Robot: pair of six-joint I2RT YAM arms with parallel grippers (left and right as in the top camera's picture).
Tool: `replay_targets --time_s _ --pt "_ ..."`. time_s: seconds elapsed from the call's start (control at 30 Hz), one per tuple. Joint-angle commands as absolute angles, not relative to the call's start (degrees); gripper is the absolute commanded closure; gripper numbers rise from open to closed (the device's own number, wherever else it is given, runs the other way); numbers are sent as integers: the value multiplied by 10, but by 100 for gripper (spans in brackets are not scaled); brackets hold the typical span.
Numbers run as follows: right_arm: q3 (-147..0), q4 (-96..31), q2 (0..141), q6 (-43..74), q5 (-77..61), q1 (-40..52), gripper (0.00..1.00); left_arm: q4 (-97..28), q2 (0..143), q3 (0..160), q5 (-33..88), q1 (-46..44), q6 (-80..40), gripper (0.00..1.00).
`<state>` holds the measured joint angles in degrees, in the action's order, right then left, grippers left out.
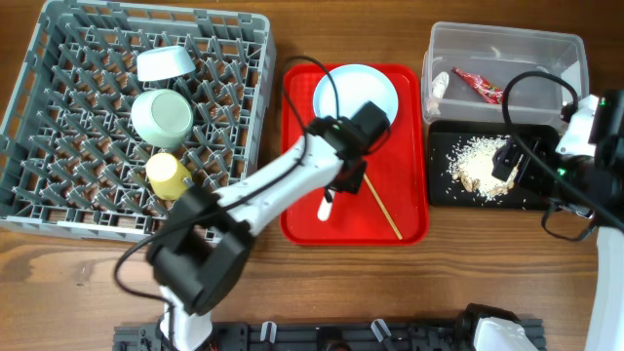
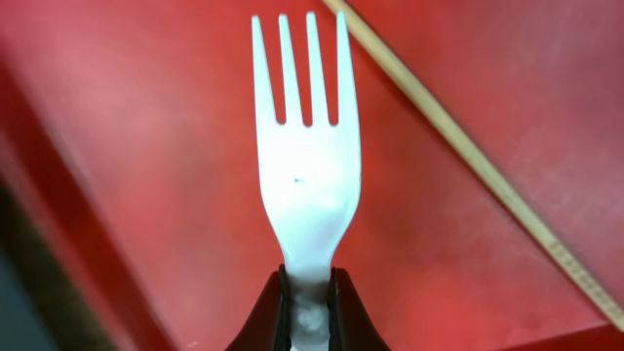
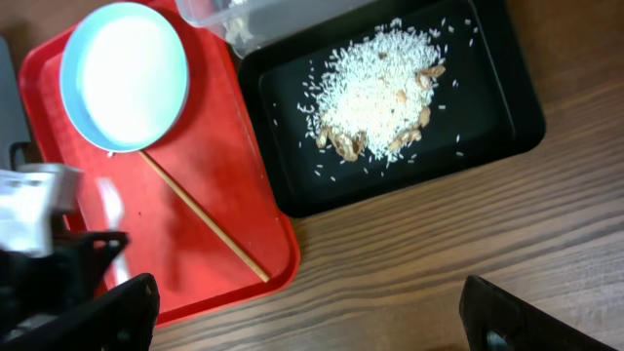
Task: Sort waste into correct bins and load items into the dishwasher rack
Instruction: 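Carry the fork to the dish rack and release it with the left gripper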
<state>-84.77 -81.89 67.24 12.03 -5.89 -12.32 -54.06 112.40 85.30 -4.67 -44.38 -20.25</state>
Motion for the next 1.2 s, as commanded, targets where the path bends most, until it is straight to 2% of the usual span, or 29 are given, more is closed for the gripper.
replay_targets --time_s 0.0,0.27,0.57,0.8,1.17 --pt "-847 -815 667 106 -51 -124 0 -553 1053 851 -59 -392 -203 96" --pt "-847 -809 677 89 -69 -124 0 -560 941 851 -59 -273 -199 96" --pt "-846 -798 705 47 -129 -124 0 -567 930 851 -59 -176 -160 96" --pt "-846 -797 732 47 -129 -124 0 -557 946 851 -59 -158 -50 96" --pt "-846 -796 732 47 -129 -124 0 -525 1046 851 -59 -158 -36 96"
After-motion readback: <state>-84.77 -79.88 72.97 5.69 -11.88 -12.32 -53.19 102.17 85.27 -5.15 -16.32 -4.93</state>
